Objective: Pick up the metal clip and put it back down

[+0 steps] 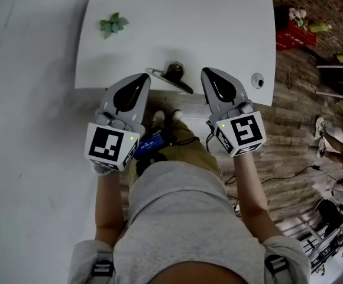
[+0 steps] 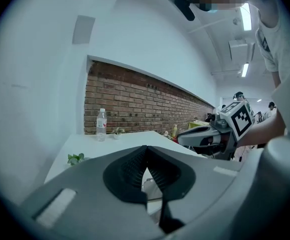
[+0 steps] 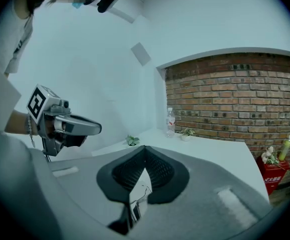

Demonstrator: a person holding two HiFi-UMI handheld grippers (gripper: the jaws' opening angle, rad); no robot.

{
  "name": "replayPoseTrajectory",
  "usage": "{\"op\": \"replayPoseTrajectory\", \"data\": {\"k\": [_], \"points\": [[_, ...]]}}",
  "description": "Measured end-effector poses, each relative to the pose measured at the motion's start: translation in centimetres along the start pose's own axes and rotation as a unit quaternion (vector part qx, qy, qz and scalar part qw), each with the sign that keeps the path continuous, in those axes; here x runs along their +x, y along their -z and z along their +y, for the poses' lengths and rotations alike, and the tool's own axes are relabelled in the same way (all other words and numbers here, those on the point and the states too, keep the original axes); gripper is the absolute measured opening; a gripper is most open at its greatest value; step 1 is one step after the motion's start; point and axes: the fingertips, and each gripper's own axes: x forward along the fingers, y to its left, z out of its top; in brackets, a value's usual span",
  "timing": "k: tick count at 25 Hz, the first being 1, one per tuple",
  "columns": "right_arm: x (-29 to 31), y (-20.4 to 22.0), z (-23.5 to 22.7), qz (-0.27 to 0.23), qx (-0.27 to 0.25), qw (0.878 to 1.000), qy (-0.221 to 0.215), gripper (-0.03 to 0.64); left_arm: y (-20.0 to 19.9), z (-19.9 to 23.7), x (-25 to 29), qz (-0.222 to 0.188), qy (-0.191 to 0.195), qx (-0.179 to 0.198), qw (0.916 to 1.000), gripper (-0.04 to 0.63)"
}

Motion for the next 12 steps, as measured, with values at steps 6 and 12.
{"op": "replayPoseTrajectory", "data": {"k": [6, 12], "points": [[-0.7, -1.2, -0.2, -0.014, -0.007, 1.000, 0.001, -0.002, -0.8, 0.1, -0.1, -0.004, 0.000, 0.019, 0.9998, 0.011], [-0.8, -2.2, -0.6, -0.026, -0.010, 1.000, -0.003, -0.002, -1.8, 0.5, -0.1, -0.018, -0.002, 0.023, 0.9996, 0.012]]}}
